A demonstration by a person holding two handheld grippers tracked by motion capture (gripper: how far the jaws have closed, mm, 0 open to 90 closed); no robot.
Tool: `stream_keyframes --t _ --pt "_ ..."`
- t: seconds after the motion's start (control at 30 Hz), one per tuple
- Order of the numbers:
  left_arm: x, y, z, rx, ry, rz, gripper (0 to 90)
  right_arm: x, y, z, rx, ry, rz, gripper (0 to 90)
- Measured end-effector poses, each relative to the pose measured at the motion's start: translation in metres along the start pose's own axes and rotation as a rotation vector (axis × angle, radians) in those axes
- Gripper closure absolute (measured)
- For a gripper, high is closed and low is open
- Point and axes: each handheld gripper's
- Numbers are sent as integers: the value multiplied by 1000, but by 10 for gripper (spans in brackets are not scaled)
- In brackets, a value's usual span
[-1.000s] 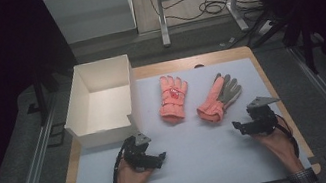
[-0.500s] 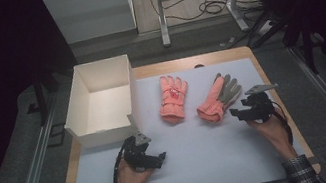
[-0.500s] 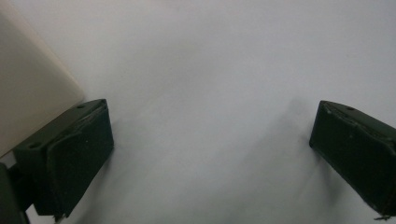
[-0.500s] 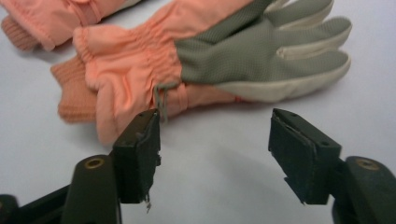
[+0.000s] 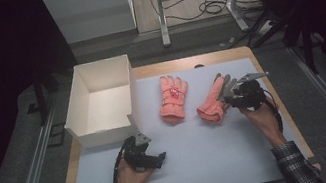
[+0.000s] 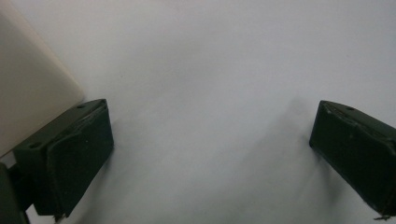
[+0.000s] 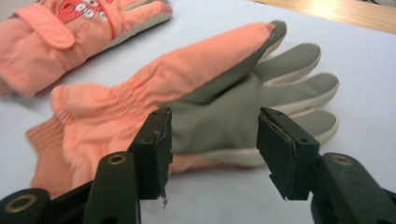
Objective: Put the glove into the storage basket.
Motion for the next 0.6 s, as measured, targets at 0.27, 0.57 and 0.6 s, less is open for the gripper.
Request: stream_keyframes --t 0.27,0.57,0.6 --pt "0 0 0 -4 -1 1 0 -5 27 -12 65 27 50 448" --pt "0 0 0 -3 -3 1 0 -5 46 -6 130 44 56 578" --pt "0 0 0 -3 -3 1 0 -5 46 -6 133 54 50 654"
Point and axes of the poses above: each handheld gripper's, and its own axes: y roughly forward along the jaws, z roughly out of its underside, x roughly to its left, and after that the axes turned 10 degrees about -y, right-handed
